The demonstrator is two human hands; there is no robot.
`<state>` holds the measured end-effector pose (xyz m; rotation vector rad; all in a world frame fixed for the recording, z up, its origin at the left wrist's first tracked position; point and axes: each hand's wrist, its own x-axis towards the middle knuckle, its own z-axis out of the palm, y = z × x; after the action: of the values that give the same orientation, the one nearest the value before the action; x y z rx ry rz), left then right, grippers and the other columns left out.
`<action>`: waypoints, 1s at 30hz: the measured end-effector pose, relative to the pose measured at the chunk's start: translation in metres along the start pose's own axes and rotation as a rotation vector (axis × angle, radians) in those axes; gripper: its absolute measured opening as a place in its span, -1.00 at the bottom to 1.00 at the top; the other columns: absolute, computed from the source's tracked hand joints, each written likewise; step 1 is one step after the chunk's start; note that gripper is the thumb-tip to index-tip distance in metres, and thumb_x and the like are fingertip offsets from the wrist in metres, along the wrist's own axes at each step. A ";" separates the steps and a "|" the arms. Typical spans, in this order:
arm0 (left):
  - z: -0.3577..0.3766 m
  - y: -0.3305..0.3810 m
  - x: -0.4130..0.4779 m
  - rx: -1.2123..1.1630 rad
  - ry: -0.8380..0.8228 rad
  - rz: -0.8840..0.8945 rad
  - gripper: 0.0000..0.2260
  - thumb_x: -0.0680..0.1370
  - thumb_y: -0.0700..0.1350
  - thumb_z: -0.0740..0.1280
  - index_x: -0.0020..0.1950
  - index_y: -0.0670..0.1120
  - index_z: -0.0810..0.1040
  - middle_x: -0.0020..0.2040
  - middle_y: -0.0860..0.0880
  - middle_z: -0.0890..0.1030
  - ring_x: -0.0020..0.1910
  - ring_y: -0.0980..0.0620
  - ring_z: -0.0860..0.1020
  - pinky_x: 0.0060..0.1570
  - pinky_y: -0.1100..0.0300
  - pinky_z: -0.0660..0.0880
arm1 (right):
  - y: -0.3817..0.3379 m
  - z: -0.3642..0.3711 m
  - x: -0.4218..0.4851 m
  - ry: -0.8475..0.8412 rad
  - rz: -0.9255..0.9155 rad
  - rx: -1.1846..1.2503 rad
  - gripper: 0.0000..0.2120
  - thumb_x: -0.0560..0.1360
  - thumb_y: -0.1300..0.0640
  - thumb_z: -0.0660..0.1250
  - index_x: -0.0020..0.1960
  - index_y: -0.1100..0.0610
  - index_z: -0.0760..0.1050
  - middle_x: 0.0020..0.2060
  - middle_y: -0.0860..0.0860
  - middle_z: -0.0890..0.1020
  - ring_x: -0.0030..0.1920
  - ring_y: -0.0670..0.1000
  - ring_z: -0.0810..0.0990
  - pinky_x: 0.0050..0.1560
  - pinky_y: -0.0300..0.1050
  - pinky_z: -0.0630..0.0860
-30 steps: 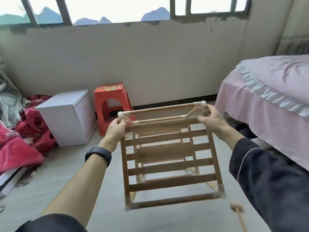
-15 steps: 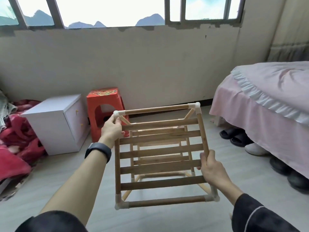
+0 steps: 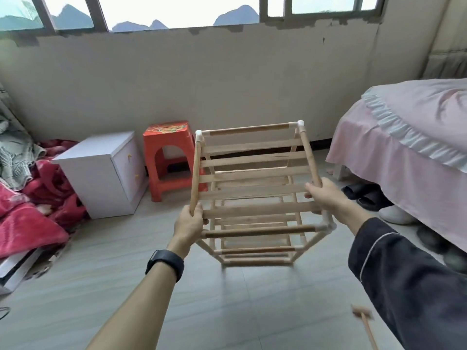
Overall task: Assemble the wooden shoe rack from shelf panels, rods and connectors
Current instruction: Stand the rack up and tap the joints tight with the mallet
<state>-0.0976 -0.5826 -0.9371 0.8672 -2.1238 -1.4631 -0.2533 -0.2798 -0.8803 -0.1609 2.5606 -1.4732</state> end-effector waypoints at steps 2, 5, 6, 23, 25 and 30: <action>0.006 0.013 0.005 0.008 0.049 0.004 -0.72 0.68 0.15 0.15 0.06 -0.02 0.51 -0.11 -0.03 0.67 -0.11 0.04 0.63 -0.20 0.06 0.60 | 0.006 -0.005 -0.008 0.001 -0.074 -0.004 -0.62 0.63 -0.02 0.28 0.40 0.07 0.33 0.11 0.06 0.57 0.07 0.10 0.61 0.08 0.20 0.63; 0.012 0.035 0.015 0.027 0.092 -0.002 -0.72 0.68 0.14 0.16 0.08 -0.03 0.52 -0.09 -0.03 0.65 -0.07 -0.05 0.62 0.02 -0.07 0.60 | 0.013 -0.009 -0.015 0.062 -0.171 -0.054 -0.58 0.69 0.00 0.15 0.53 0.01 0.25 0.12 0.04 0.59 0.09 0.07 0.57 0.09 0.09 0.51; 0.013 0.041 0.018 0.031 0.094 -0.006 -0.73 0.68 0.11 0.17 0.10 -0.05 0.52 -0.10 -0.04 0.63 -0.08 -0.06 0.61 0.03 -0.08 0.61 | 0.014 -0.010 -0.014 0.101 -0.190 -0.036 -0.59 0.71 0.00 0.09 0.53 0.04 0.27 0.10 0.04 0.61 0.06 0.04 0.57 0.07 0.05 0.47; 0.007 0.072 0.134 -0.144 -0.350 -0.091 -0.38 0.60 -0.19 0.39 0.59 -0.09 0.18 0.17 -0.15 0.55 -0.12 -0.15 0.71 -0.29 0.09 0.65 | -0.036 -0.010 0.113 -0.199 -0.023 0.068 -0.54 0.56 0.43 0.18 0.38 0.06 0.33 0.13 0.22 0.47 0.05 0.20 0.64 -0.18 0.00 0.69; 0.007 0.077 0.156 -0.062 -0.394 -0.127 -0.57 0.59 -0.16 0.39 0.43 -0.14 0.38 0.11 -0.14 0.61 -0.13 -0.14 0.72 -0.27 0.05 0.64 | -0.033 -0.005 0.134 -0.190 -0.036 0.075 -0.54 0.53 0.48 0.19 0.30 0.06 0.38 0.12 0.20 0.49 0.01 0.19 0.60 -0.25 -0.09 0.66; 0.040 0.094 0.202 0.371 -0.100 -0.002 -0.76 0.63 0.06 0.32 0.02 -0.11 0.56 -0.21 -0.01 0.58 -0.29 0.05 0.53 -0.36 0.20 0.41 | -0.036 0.003 0.167 -0.174 -0.076 0.170 -0.51 0.50 0.52 0.20 0.13 -0.06 0.46 0.14 0.10 0.54 0.02 0.15 0.61 -0.29 -0.21 0.59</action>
<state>-0.2922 -0.6722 -0.8654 0.9390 -2.5180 -1.1503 -0.4162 -0.3310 -0.8681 -0.3498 2.3052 -1.6183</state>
